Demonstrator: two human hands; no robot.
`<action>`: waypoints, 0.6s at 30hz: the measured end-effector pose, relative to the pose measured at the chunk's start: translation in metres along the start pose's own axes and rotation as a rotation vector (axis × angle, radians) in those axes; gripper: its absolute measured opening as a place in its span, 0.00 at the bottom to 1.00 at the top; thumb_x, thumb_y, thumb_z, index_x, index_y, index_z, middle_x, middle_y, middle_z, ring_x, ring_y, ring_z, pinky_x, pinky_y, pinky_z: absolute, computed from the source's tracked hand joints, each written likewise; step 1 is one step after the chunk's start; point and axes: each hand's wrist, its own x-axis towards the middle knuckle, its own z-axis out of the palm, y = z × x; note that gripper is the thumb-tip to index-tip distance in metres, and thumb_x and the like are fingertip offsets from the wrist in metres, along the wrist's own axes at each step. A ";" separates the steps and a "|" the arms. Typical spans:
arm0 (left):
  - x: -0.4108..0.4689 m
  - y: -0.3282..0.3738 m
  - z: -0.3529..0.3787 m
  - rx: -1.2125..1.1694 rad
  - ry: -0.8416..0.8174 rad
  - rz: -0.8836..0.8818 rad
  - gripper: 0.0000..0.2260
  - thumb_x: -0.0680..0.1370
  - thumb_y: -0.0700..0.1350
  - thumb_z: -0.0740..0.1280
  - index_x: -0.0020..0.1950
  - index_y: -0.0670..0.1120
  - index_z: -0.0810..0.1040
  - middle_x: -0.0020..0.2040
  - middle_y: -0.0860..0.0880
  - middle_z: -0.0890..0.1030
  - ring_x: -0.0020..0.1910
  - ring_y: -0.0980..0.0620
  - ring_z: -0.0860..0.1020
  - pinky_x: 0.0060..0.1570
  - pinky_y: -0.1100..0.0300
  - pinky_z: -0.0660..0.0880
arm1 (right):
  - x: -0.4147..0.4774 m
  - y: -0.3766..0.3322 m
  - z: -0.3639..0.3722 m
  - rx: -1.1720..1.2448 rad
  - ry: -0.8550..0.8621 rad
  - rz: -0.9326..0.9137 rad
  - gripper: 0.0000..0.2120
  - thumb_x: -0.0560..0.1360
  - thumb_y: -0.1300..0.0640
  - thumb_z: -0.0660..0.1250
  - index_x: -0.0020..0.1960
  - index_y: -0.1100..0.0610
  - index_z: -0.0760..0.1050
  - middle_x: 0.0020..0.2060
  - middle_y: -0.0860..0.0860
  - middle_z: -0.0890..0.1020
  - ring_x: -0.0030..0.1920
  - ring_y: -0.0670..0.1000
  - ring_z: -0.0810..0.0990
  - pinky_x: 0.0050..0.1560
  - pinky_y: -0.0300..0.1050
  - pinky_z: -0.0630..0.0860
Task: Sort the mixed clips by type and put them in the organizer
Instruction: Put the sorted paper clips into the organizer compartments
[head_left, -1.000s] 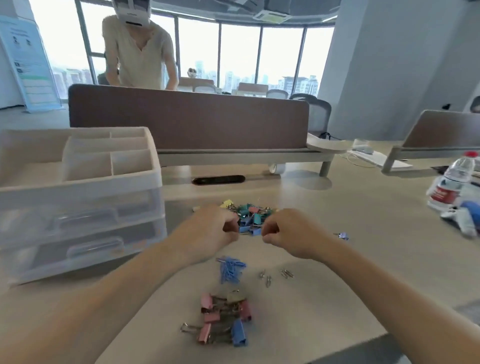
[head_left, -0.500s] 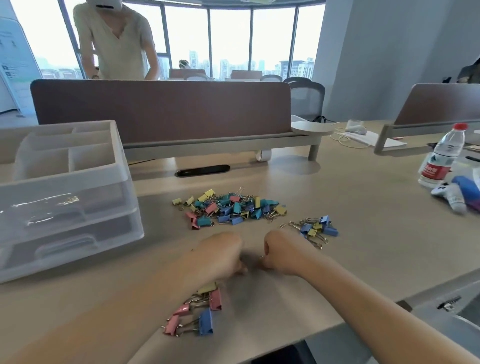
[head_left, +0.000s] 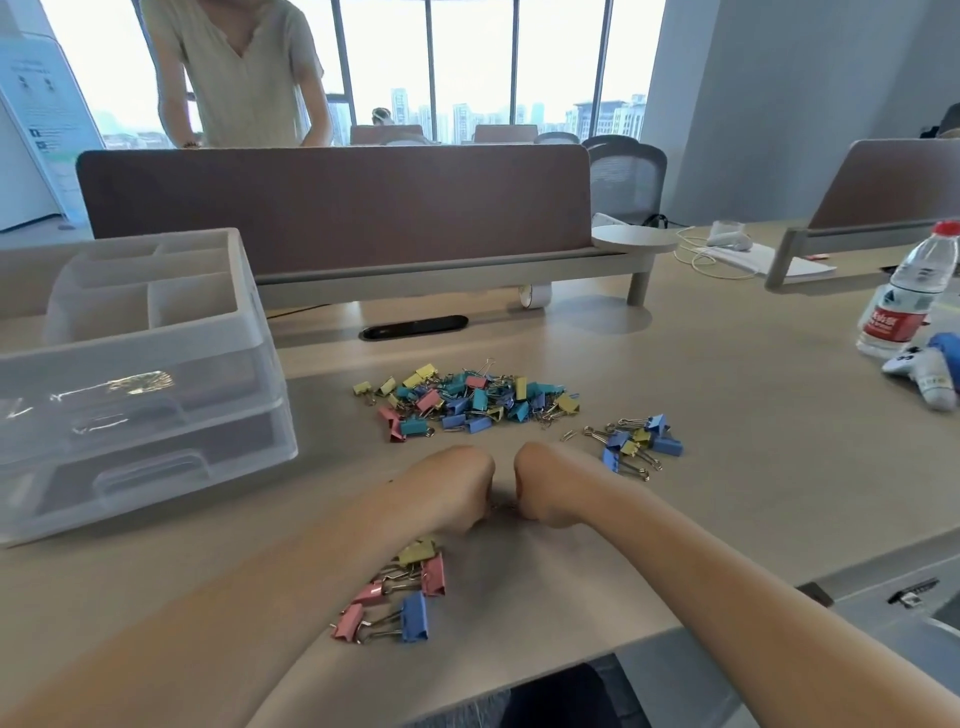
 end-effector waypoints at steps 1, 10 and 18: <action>0.000 0.001 0.000 0.016 0.003 0.001 0.07 0.78 0.43 0.65 0.49 0.43 0.81 0.42 0.43 0.79 0.37 0.47 0.74 0.33 0.57 0.68 | 0.000 0.000 0.001 0.009 -0.003 0.000 0.06 0.78 0.60 0.63 0.42 0.58 0.70 0.32 0.52 0.72 0.36 0.55 0.73 0.34 0.45 0.69; -0.002 0.003 0.003 0.059 0.014 0.009 0.05 0.77 0.40 0.63 0.42 0.43 0.76 0.36 0.45 0.72 0.37 0.45 0.73 0.33 0.55 0.66 | 0.003 0.008 0.010 0.122 0.008 -0.010 0.10 0.77 0.59 0.62 0.53 0.61 0.80 0.47 0.58 0.83 0.46 0.59 0.82 0.44 0.51 0.80; 0.000 0.004 0.005 0.049 0.057 -0.002 0.04 0.76 0.39 0.66 0.47 0.42 0.80 0.38 0.45 0.75 0.39 0.45 0.75 0.35 0.55 0.69 | 0.007 0.010 0.013 0.154 0.043 0.002 0.09 0.78 0.60 0.64 0.54 0.60 0.80 0.49 0.57 0.83 0.48 0.58 0.82 0.50 0.54 0.82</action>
